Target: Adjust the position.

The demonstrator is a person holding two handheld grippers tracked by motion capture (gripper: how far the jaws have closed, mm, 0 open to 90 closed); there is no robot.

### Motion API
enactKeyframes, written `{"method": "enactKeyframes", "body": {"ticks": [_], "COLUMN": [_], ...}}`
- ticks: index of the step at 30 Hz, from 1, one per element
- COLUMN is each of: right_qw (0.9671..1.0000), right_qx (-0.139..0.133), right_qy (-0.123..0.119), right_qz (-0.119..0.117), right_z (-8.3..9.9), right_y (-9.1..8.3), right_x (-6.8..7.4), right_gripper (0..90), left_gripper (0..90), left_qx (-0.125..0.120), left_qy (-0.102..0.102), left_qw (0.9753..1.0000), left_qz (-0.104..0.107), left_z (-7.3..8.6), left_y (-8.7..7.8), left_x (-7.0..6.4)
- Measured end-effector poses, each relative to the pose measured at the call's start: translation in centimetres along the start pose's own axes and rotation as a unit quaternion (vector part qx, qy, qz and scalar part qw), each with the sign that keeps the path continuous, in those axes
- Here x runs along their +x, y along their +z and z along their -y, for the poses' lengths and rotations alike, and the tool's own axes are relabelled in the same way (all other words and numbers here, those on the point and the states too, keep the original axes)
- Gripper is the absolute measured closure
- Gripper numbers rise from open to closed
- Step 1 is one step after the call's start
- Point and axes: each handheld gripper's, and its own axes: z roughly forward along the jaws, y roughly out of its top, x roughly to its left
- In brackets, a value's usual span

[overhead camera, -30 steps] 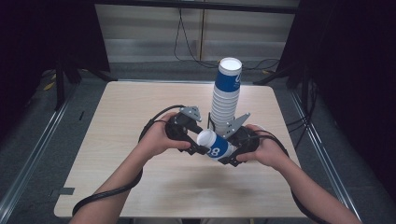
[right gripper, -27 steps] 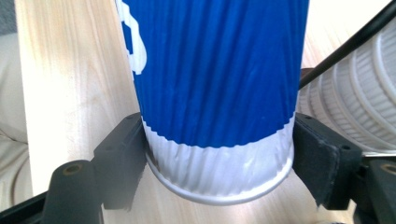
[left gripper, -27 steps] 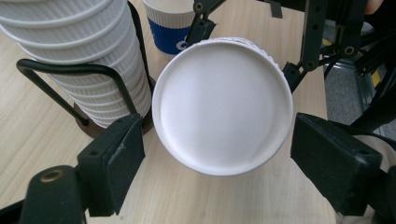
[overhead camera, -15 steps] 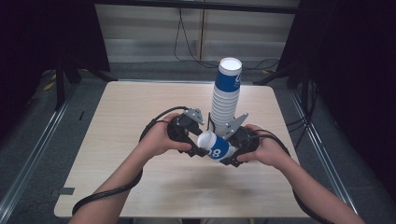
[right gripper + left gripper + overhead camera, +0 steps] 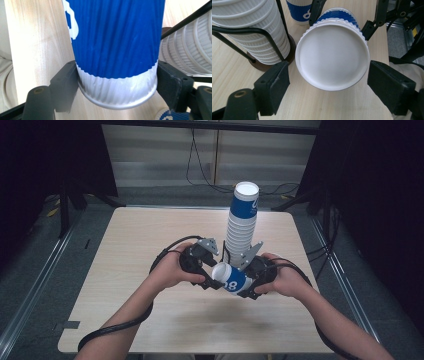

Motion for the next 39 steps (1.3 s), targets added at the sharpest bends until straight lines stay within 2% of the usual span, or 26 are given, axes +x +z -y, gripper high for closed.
{"method": "enactKeyframes", "body": {"ticks": [4, 6, 9, 12, 14, 15, 16, 19, 22, 23, 24, 26, 29, 32, 34, 35, 37, 39], "right_qw": [0.9999, 0.9999, 0.9998, 0.9996, 0.9997, 0.9997, 0.9997, 0.9996, 0.9994, 0.9994, 0.9994, 0.9994, 0.9991, 0.9991, 0.9989, 0.9989, 0.9987, 0.9986], "right_qx": [0.009, 0.014, 0.016, 0.018, 0.020, 0.018, 0.019, 0.021, 0.027, 0.030, 0.024, 0.030, 0.030, 0.033, 0.035, 0.036, 0.034, 0.036], "right_qy": [-0.006, -0.005, -0.011, -0.020, -0.012, -0.016, -0.015, -0.016, -0.023, -0.016, -0.023, -0.017, -0.028, -0.026, -0.029, -0.028, -0.038, -0.038], "right_qz": [0.000, 0.000, 0.001, 0.001, 0.001, -0.001, 0.001, 0.000, 0.004, 0.002, 0.002, 0.001, 0.005, 0.003, 0.001, 0.003, 0.002, 0.004], "right_z": [0.0, -0.1, -0.1, -0.2, -0.3, -0.3, -0.3, -0.3, -0.3, -0.3, -0.4, -0.4, -0.4, -0.6, -0.7, -0.7, -0.8, -0.8], "right_y": [0.0, 0.0, 0.1, 0.2, 0.1, 0.1, 0.1, 0.1, 0.2, 0.2, 0.3, 0.3, 0.4, 0.5, 0.5, 0.5, 0.6, 0.6], "right_x": [0.0, 0.0, 0.0, 0.0, 0.1, 0.1, 0.1, 0.1, 0.2, 0.3, 0.2, 0.3, 0.2, 0.3, 0.3, 0.4, 0.3, 0.4], "right_gripper": [24.0, 23.9, 23.9, 23.9, 23.9, 23.8, 23.9, 23.9, 23.8, 23.7, 23.7, 23.7, 23.7, 23.7, 23.7, 23.7, 23.7, 23.7], "left_gripper": [17.8, 17.9, 18.0, 18.3, 18.4, 18.8, 19.2, 19.3, 21.1, 21.5, 21.4, 21.6, 23.0, 24.4, 24.4, 24.5, 25.9, 25.1], "left_qx": [0.003, 0.014, 0.011, 0.023, 0.023, 0.034, 0.028, 0.036, 0.049, 0.055, 0.058, 0.062, 0.067, 0.081, 0.090, 0.100, 0.104, 0.111], "left_qy": [-0.002, 0.001, 0.003, 0.003, 0.006, 0.006, 0.006, 0.010, 0.017, 0.015, 0.017, 0.017, 0.014, 0.021, 0.012, 0.021, 0.020, 0.022], "left_qw": [1.0000, 0.9999, 0.9999, 0.9997, 0.9997, 0.9994, 0.9996, 0.9993, 0.9987, 0.9984, 0.9982, 0.9979, 0.9976, 0.9965, 0.9959, 0.9948, 0.9944, 0.9936], "left_qz": [0.002, 0.005, 0.002, 0.006, 0.001, 0.006, 0.002, 0.003, 0.004, 0.007, 0.006, 0.006, 0.009, 0.008, 0.005, 0.005, 0.005, 0.007], "left_z": [0.0, -0.1, -0.1, -0.3, -0.4, -0.5, -0.5, -0.6, -0.8, -0.9, -0.9, -1.0, -1.1, -1.3, -1.3, -1.4, -1.4, -1.6], "left_y": [0.2, 0.2, 0.4, 0.5, 0.6, 0.5, 0.6, 0.7, 1.0, 1.0, 1.0, 1.2, 1.2, 1.3, 1.4, 1.3, 1.4, 1.5], "left_x": [-0.1, -0.1, -0.1, -0.2, -0.2, -0.2, -0.3, -0.3, -0.5, -0.5, -0.5, -0.6, -0.6, -0.7, -0.8, -0.8, -0.8, -0.8]}}
